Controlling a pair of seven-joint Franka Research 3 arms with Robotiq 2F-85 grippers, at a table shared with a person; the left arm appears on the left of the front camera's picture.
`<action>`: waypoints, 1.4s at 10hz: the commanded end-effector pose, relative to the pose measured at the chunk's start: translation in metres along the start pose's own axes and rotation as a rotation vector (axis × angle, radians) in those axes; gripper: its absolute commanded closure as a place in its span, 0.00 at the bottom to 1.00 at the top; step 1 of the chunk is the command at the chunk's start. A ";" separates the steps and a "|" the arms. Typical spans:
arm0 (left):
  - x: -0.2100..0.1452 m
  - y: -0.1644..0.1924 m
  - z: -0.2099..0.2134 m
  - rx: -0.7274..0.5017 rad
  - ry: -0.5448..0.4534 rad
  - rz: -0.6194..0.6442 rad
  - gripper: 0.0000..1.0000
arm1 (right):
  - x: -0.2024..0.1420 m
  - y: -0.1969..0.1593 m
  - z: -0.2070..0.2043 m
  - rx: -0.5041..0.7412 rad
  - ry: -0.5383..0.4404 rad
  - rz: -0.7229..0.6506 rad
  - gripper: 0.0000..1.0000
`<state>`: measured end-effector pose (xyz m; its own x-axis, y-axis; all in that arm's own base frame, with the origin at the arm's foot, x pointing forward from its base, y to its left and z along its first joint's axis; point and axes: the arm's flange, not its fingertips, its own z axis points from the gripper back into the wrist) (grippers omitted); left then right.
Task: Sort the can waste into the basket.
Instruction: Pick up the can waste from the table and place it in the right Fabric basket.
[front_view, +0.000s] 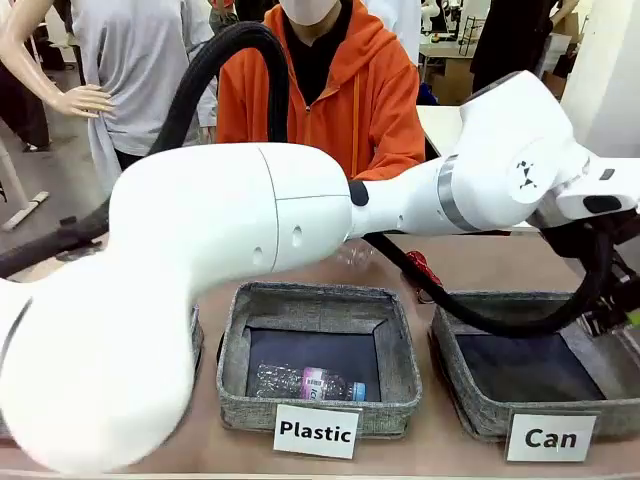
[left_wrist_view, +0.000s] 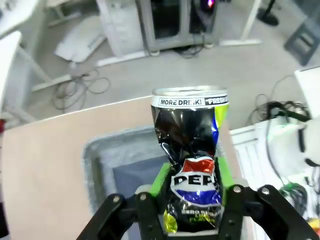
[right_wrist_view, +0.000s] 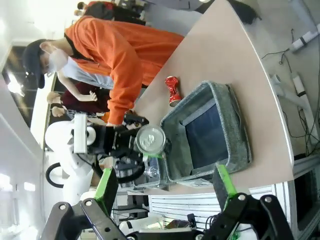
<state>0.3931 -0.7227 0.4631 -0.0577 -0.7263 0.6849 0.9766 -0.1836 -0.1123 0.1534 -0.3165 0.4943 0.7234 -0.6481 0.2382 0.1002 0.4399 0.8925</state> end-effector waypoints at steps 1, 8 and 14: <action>0.039 0.047 -0.013 0.003 0.048 0.007 0.56 | -0.003 0.007 0.001 0.007 0.009 0.024 0.00; -0.006 0.005 0.003 0.025 0.026 -0.033 0.00 | -0.003 0.007 0.001 0.007 0.009 0.024 0.00; -0.007 0.007 0.015 0.024 0.031 0.022 0.00 | -0.003 0.007 0.001 0.007 0.009 0.024 0.00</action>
<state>0.4045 -0.7178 0.4615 -0.0599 -0.7338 0.6767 0.9793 -0.1744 -0.1024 0.1520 -0.3131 0.4994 0.7251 -0.6407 0.2525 0.0850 0.4471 0.8904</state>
